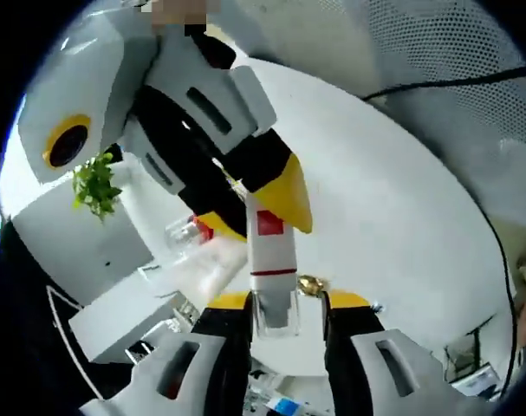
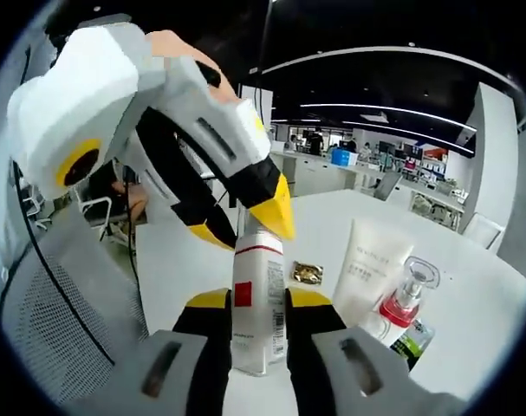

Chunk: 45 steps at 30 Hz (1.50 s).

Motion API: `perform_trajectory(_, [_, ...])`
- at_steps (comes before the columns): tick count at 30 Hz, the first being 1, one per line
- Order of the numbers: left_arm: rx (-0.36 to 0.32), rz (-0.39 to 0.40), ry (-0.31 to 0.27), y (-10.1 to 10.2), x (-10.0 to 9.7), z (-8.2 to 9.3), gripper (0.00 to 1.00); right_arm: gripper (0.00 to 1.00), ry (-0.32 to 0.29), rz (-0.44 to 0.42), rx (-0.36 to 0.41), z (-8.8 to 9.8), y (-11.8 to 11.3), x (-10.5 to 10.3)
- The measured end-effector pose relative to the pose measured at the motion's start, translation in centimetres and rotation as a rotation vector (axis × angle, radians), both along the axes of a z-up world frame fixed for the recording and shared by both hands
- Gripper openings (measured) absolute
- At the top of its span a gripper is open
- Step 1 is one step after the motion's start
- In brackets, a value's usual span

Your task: Arrange the skincare products in the storage area until every visible bottle or jar stands upright without overlapping.

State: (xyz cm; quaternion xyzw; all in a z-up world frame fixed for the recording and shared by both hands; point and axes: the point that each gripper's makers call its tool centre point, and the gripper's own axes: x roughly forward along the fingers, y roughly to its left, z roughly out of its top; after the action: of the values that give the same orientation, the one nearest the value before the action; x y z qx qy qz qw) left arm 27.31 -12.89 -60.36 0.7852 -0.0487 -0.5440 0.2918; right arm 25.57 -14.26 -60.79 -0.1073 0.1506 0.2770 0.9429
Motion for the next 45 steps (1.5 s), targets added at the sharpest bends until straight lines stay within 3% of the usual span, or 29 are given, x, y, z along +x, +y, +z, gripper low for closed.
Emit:
perform_trajectory(1, [-0.046, 0.050, 0.050, -0.1, 0.1, -0.1, 0.31, 0.23, 0.002, -0.006, 0.005, 0.0, -0.1, 0.0])
perform_trajectory(5, [-0.115, 0.175, 0.217, 0.3, 0.3, -0.9, 0.34, 0.23, 0.011, -0.015, 0.004, -0.4, -0.4, -0.1])
perform_trajectory(6, [-0.116, 0.183, 0.237, 0.4, 0.3, -0.9, 0.34, 0.23, 0.013, -0.016, 0.006, -0.4, -0.4, -0.1])
perform_trajectory(9, [-0.218, 0.329, 0.422, 0.5, 0.4, -0.7, 0.35, 0.23, 0.020, -0.023, 0.005, -0.7, -0.7, -0.2])
perform_trajectory(13, [-0.301, 0.460, 0.619, 0.6, 0.2, -0.4, 0.37, 0.23, 0.030, -0.042, 0.027, -0.9, -1.1, -0.2])
perform_trajectory(16, [-0.350, 0.528, 0.750, 0.7, -0.1, -0.5, 0.35, 0.23, 0.027, -0.058, 0.034, -0.8, -1.5, -0.1])
perform_trajectory(19, [-0.389, 0.571, 0.813, 0.9, 0.1, -0.8, 0.36, 0.23, 0.017, -0.081, 0.063, -0.4, -2.1, 0.0])
perform_trajectory(25, [-0.504, 0.727, 1.065, 1.3, 0.2, -1.0, 0.35, 0.22, 0.015, -0.102, 0.109, -0.1, -2.7, 0.0])
perform_trajectory(26, [-0.519, 0.743, 1.113, 1.2, 0.1, -0.9, 0.35, 0.22, 0.014, -0.107, 0.117, -0.1, -2.8, 0.0])
perform_trajectory(29, [-0.612, 0.810, 1.331, 0.9, 0.0, 0.0, 0.34, 0.22, 0.014, -0.112, 0.135, 0.1, -2.9, 0.0])
perform_trajectory(35, [-0.754, 0.903, 1.612, 0.1, 0.6, 0.9, 0.33, 0.22, -0.001, -0.102, 0.208, 0.8, -2.4, 0.1])
perform_trajectory(43, [-0.865, 0.946, 1.840, -1.2, 0.6, 1.8, 0.33, 0.22, -0.032, -0.091, 0.299, 2.0, -2.0, 0.1])
perform_trajectory(45, [-0.882, 0.956, 1.860, -1.4, 0.7, 1.7, 0.32, 0.22, -0.045, -0.084, 0.317, 2.4, -2.0, 0.1])
